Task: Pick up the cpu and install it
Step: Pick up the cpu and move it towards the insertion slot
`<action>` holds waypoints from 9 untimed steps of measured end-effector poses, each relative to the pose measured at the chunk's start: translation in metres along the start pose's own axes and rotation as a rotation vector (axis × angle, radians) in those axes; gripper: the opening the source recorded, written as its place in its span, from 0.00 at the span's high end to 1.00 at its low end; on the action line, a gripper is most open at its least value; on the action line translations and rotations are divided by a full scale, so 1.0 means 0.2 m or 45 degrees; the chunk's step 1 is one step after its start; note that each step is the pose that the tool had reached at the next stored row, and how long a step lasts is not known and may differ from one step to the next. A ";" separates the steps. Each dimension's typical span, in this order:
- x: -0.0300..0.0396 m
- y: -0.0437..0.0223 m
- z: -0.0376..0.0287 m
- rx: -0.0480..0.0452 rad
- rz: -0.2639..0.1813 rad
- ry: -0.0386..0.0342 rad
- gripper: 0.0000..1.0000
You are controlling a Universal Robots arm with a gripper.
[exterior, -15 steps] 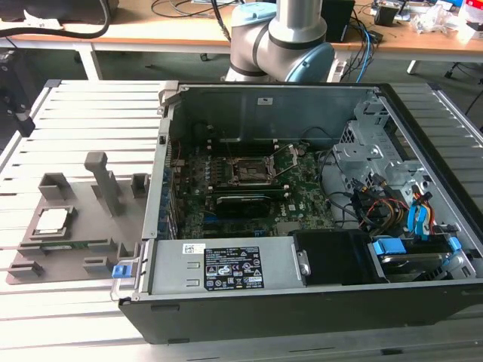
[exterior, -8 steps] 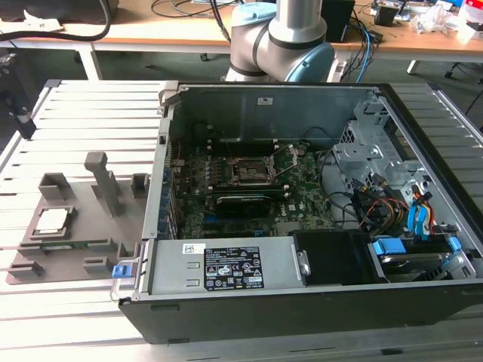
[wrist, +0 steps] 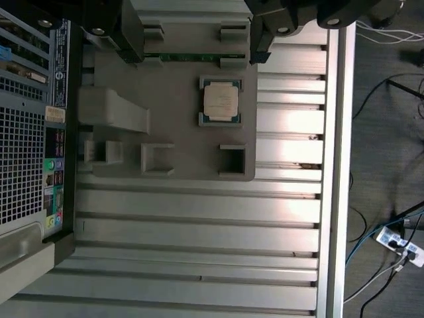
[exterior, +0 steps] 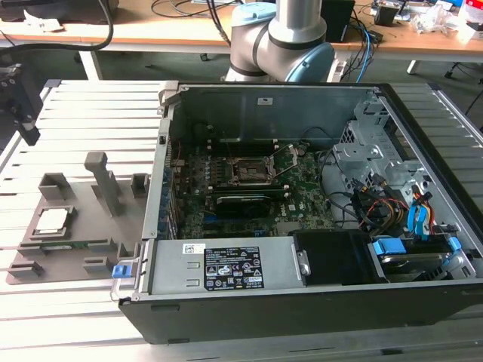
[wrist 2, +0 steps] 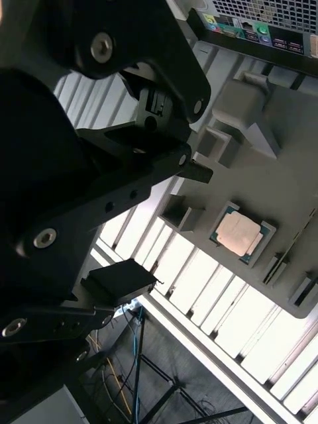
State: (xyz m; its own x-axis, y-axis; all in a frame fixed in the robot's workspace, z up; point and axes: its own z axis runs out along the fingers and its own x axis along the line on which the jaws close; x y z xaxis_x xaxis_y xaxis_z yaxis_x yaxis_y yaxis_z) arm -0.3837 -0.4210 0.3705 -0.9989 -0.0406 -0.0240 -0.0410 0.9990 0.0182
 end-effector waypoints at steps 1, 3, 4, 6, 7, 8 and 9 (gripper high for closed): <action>0.000 0.000 0.006 0.000 0.000 0.0000 0.26; 0.001 0.000 0.021 0.000 0.000 0.0001 0.26; 0.001 -0.001 0.029 0.000 0.000 0.0001 0.26; 0.001 -0.001 0.041 0.000 0.000 0.0001 0.26; 0.001 -0.001 0.049 0.000 0.000 0.0001 0.26; 0.001 -0.001 0.055 0.000 0.000 0.0000 0.26; 0.001 -0.001 0.059 0.000 0.000 0.0001 0.26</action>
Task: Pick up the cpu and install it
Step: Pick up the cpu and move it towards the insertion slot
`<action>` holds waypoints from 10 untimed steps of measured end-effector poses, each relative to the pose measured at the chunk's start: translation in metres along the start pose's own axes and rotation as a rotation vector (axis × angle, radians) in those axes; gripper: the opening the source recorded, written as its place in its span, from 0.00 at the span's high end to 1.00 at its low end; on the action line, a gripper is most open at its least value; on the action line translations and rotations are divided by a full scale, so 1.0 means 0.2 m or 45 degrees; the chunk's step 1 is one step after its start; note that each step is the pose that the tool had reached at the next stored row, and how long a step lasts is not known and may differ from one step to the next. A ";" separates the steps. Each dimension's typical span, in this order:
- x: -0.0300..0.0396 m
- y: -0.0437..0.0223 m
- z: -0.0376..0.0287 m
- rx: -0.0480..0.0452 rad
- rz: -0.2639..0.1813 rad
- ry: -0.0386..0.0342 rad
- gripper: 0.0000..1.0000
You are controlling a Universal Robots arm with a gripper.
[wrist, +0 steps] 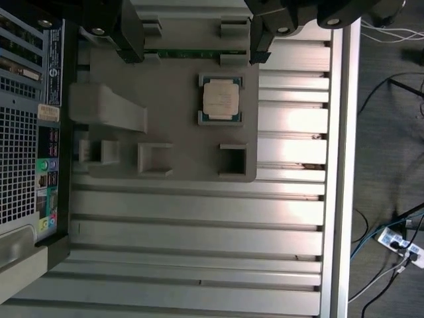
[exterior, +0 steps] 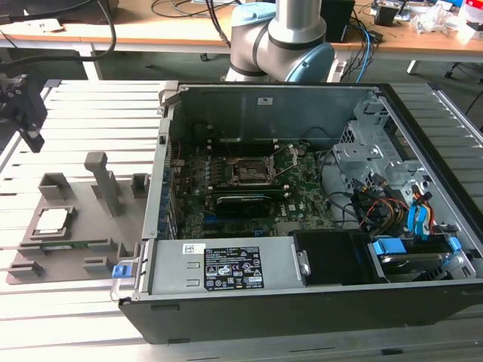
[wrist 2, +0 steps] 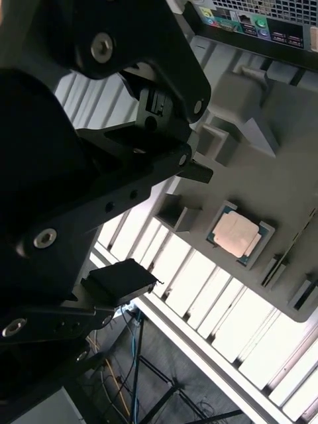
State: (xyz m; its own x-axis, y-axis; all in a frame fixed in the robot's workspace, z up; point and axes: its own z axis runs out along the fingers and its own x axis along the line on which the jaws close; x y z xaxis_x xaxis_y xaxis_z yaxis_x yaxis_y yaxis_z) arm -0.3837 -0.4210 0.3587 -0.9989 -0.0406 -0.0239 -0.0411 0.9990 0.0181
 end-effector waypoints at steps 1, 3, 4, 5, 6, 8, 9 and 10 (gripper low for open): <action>0.000 0.000 0.003 0.000 0.000 0.0000 0.26; 0.000 0.000 0.014 0.000 0.000 0.0000 0.26; 0.001 0.000 0.020 0.000 0.000 -0.0001 0.26; 0.001 -0.001 0.027 0.000 0.000 -0.0001 0.26; 0.001 -0.001 0.032 0.000 0.000 0.0000 0.26; 0.001 -0.001 0.038 0.000 0.000 0.0000 0.26; 0.001 -0.001 0.041 0.000 0.000 0.0000 0.26; 0.001 -0.001 0.045 0.000 0.000 -0.0001 0.26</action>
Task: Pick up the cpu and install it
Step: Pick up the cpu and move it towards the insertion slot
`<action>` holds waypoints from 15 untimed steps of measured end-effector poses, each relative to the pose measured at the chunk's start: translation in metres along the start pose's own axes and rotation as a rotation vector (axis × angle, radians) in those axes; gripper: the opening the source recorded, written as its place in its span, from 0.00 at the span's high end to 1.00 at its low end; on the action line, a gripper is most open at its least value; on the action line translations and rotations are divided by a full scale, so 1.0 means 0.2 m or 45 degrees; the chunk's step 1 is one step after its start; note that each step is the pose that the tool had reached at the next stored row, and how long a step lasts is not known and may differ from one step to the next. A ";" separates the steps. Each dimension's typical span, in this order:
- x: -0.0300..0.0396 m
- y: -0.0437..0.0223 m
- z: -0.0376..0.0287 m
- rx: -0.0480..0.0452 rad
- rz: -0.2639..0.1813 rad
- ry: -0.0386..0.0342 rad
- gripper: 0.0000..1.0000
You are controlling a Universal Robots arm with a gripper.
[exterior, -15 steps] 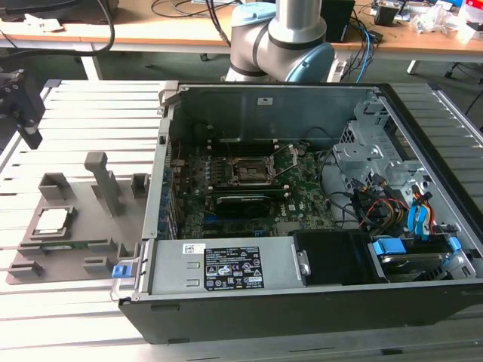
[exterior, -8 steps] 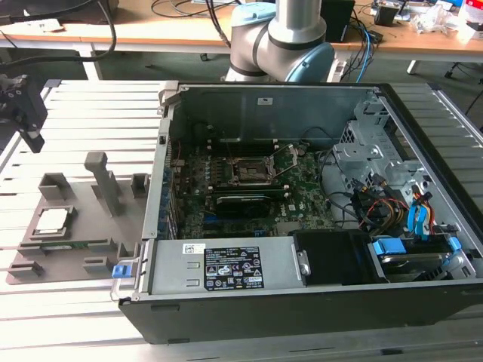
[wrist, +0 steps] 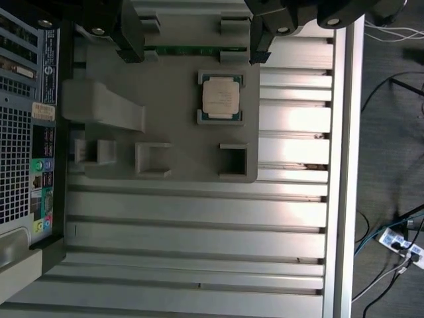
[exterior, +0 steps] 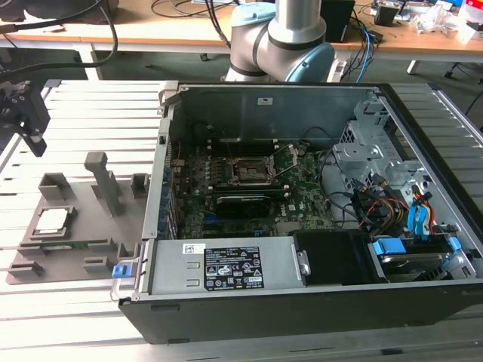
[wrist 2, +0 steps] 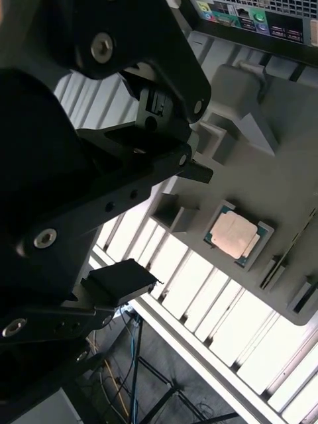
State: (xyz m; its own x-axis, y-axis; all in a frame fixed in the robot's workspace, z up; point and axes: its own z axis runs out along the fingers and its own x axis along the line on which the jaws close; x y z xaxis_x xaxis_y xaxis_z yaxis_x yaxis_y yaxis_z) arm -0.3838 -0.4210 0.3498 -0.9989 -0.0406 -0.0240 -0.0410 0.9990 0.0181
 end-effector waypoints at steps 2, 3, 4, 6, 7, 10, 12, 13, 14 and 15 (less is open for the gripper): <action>0.000 0.000 0.012 0.000 0.000 0.0001 0.26; 0.000 0.000 0.017 0.000 0.000 0.0000 0.26; 0.001 0.000 0.024 0.000 0.000 0.0000 0.26; 0.001 -0.001 0.034 0.000 0.000 -0.0001 0.26; 0.001 -0.001 0.038 0.000 0.000 -0.0001 0.26; 0.001 -0.001 0.059 0.000 0.000 -0.0001 0.26; 0.002 -0.001 0.069 0.000 0.000 0.0000 0.26; 0.002 -0.001 0.076 0.000 0.000 0.0000 0.26; 0.002 -0.002 0.084 0.000 0.000 0.0000 0.26; 0.002 -0.002 0.095 0.000 0.000 0.0000 0.26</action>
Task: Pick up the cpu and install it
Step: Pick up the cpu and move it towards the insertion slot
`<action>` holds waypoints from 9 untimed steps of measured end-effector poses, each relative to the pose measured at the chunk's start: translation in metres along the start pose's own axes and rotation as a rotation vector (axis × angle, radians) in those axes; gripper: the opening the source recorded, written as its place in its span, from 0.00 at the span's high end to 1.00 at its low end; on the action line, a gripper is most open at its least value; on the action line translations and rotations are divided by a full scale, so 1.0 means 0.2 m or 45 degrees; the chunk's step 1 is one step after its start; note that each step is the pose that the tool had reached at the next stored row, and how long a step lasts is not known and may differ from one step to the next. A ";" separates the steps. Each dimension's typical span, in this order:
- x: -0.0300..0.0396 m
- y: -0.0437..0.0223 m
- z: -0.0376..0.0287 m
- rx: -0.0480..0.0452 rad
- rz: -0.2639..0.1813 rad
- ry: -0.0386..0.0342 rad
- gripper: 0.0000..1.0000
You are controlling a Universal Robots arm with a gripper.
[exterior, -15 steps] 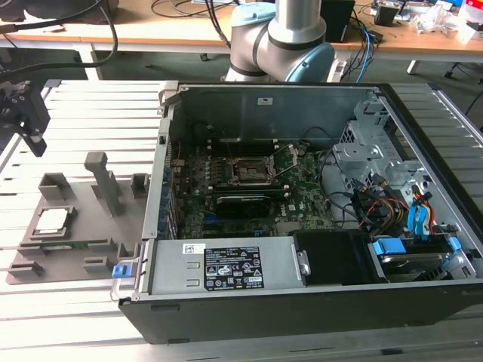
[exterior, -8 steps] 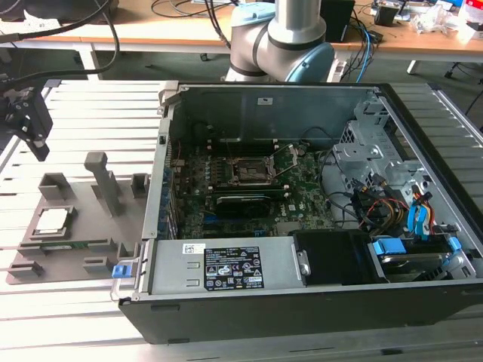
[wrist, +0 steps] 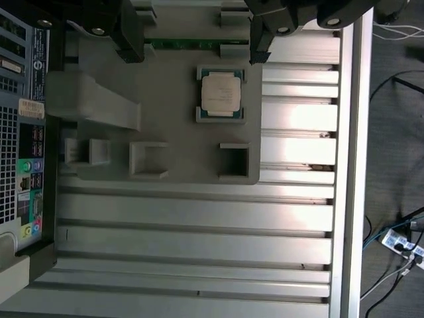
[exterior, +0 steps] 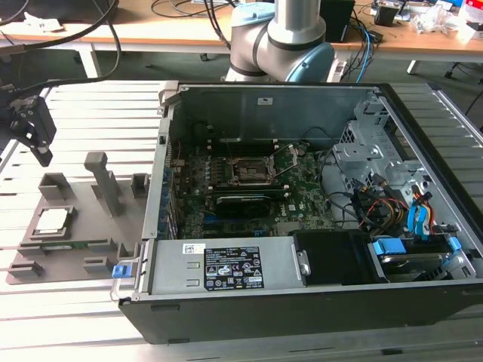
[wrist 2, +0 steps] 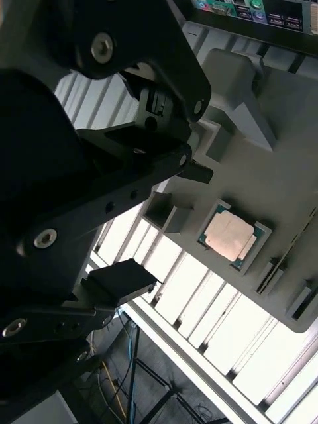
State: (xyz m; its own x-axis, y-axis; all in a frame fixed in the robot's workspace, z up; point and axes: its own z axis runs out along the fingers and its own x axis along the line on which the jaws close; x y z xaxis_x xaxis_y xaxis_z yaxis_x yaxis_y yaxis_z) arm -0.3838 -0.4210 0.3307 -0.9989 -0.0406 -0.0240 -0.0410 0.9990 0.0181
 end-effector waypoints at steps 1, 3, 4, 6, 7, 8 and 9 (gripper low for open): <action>0.000 0.000 0.009 0.000 0.000 -0.0001 0.26; 0.001 0.000 0.028 0.000 0.000 0.0000 0.26; 0.001 -0.001 0.036 0.000 0.000 -0.0001 0.26; 0.001 -0.001 0.050 0.000 0.000 0.0000 0.26; 0.001 -0.001 0.057 0.000 0.000 0.0000 0.26; 0.001 -0.001 0.062 0.000 0.000 -0.0001 0.26; 0.002 -0.001 0.070 0.000 0.000 -0.0001 0.26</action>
State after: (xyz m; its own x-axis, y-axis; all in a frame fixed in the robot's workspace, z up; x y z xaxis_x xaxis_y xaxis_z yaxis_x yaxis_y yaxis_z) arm -0.3837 -0.4210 0.3167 -0.9989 -0.0406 -0.0240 -0.0410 0.9990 0.0182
